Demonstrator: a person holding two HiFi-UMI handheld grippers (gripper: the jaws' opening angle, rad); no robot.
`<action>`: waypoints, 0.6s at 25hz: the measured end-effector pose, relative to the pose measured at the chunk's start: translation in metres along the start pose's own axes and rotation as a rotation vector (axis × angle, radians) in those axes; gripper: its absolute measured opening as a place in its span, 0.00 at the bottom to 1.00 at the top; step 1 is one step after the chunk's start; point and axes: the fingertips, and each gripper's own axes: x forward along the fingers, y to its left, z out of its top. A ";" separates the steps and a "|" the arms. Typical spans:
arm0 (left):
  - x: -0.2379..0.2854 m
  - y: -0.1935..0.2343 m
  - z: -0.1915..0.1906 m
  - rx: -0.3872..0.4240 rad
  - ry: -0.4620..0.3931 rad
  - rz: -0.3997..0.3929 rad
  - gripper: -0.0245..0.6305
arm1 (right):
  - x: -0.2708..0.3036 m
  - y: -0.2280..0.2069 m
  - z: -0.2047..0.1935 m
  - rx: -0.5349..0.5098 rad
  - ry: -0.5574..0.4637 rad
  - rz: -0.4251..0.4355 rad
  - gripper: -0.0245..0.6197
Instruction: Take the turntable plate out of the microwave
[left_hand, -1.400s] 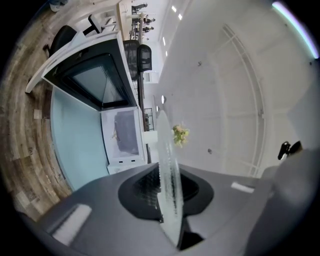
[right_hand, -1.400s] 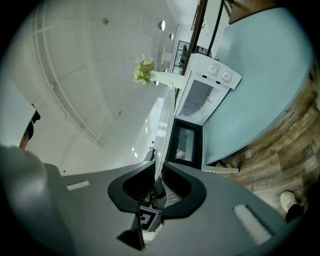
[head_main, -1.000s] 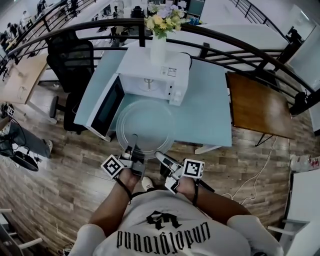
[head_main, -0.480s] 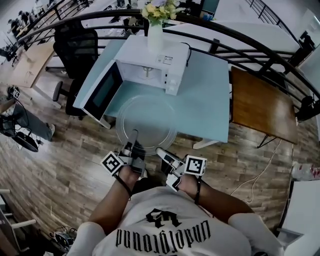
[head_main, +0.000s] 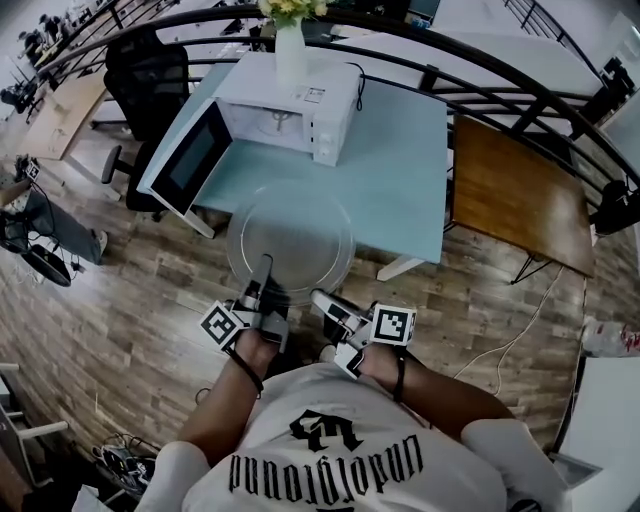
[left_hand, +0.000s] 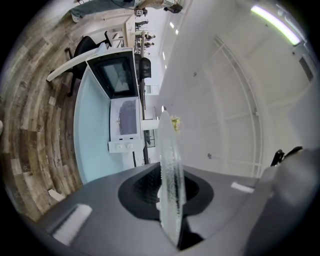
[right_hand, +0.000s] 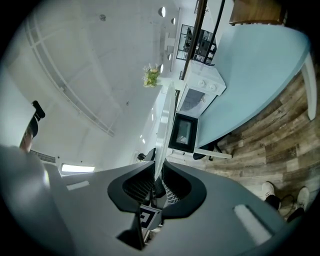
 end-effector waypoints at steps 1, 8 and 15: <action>-0.001 0.000 -0.004 0.002 0.000 -0.002 0.16 | -0.003 -0.001 -0.001 0.000 0.002 0.001 0.11; -0.009 0.001 -0.016 -0.019 -0.010 0.007 0.16 | -0.015 0.001 -0.006 0.004 0.012 0.001 0.11; -0.013 -0.003 -0.019 -0.012 -0.022 -0.001 0.16 | -0.020 0.005 -0.009 -0.004 0.015 0.015 0.11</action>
